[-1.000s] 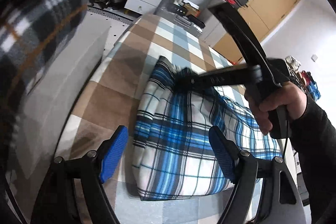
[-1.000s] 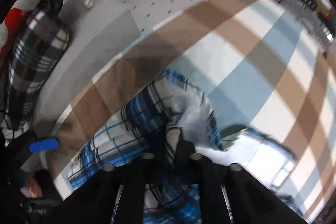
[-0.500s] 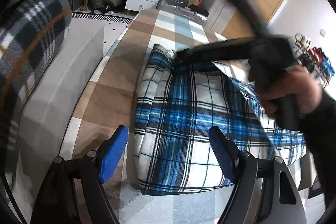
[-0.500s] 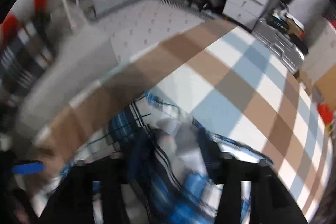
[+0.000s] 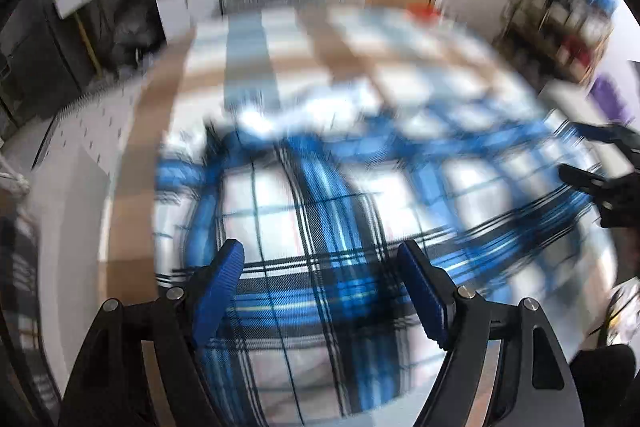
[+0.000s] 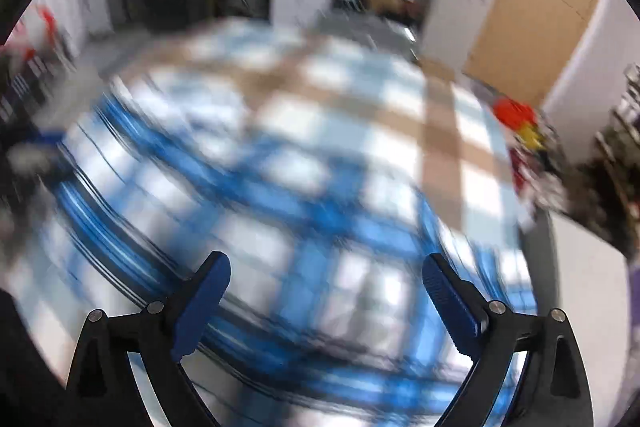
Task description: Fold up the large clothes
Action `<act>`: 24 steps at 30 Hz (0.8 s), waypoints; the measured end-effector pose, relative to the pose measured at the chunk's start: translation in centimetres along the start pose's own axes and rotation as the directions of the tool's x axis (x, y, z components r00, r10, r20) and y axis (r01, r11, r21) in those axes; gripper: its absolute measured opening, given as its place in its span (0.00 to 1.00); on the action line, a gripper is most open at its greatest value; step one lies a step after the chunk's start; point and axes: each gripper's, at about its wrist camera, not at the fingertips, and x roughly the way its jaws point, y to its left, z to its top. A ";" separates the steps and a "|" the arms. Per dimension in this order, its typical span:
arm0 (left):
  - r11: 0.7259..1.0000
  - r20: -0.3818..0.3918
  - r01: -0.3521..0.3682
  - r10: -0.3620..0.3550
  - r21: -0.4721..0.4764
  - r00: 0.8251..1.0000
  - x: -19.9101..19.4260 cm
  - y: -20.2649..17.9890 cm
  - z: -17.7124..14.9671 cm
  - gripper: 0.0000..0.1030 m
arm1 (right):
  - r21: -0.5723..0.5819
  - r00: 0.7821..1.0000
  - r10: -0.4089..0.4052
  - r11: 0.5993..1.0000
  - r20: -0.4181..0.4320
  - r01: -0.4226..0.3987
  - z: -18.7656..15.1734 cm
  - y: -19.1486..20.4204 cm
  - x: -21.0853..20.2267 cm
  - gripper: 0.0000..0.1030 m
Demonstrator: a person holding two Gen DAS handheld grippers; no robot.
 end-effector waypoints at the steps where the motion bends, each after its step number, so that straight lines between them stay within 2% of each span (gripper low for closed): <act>1: 1.000 -0.036 0.000 -0.001 -0.010 0.999 1.1 0.3 -0.2 0.73 | 0.003 0.999 -0.016 1.000 -0.035 0.017 -0.7 -0.5 0.9 0.93; 2: 1.000 -0.065 0.013 -0.015 -0.023 0.998 2.0 0.7 -0.4 0.73 | 0.024 0.996 -0.018 1.000 -0.088 0.020 -1.4 -1.2 2.4 0.93; 4: 0.997 -0.055 0.052 -0.055 -0.048 0.997 2.1 1.6 -1.1 0.73 | 0.100 0.995 0.048 0.994 -0.091 -0.039 -2.1 -2.5 3.8 0.96; 5: 0.997 -0.060 0.060 -0.064 -0.056 0.996 2.0 2.0 -1.3 0.73 | 0.126 0.994 0.054 0.991 -0.094 -0.042 -2.0 -2.8 4.3 0.99; 9: 0.999 -0.110 0.023 -0.026 -0.028 0.994 1.4 2.3 -1.8 0.74 | 0.136 0.990 0.050 0.990 -0.128 -0.032 -1.0 -2.8 4.5 1.00; 11: 0.999 -0.129 0.002 -0.009 -0.053 0.992 0.3 2.2 -1.6 0.74 | 0.167 0.995 0.063 0.985 -0.075 -0.050 -0.9 -3.6 3.3 0.97; 12: 0.999 -0.122 0.003 -0.009 -0.053 0.992 -0.7 2.0 -1.6 0.74 | 0.215 0.996 0.090 0.973 -0.008 -0.086 -1.0 -4.6 1.5 0.97; 14: 0.998 -0.067 0.044 -0.046 -0.037 0.997 -2.7 0.2 -1.6 0.74 | 0.292 0.989 0.133 0.945 0.057 -0.144 -2.1 -6.1 -0.2 0.98; 17: 0.996 -0.038 0.094 -0.093 0.008 0.995 -3.5 -2.1 -1.5 0.74 | 0.348 0.982 0.168 0.918 0.091 -0.190 -4.3 -6.9 -1.6 0.98; 19: 0.992 -0.048 0.116 -0.114 0.045 0.992 -2.7 -3.9 -1.7 0.74 | 0.351 0.983 0.169 0.919 0.065 -0.181 -5.4 -6.5 -1.0 0.98; 22: 0.996 -0.119 0.070 -0.062 0.064 0.991 1.1 -5.0 -1.4 0.74 | 0.318 0.992 0.116 0.943 -0.047 -0.095 -6.8 -5.3 1.8 0.99; 23: 0.996 -0.124 0.065 -0.057 0.060 0.991 1.8 -4.9 -1.6 0.74 | 0.302 0.993 0.101 0.950 -0.065 -0.076 -7.2 -5.0 2.6 1.00; 24: 0.997 -0.114 0.067 -0.061 0.044 0.992 2.3 -4.4 -2.0 0.74 | 0.283 0.996 0.072 0.957 -0.043 -0.057 -7.4 -4.6 2.7 1.00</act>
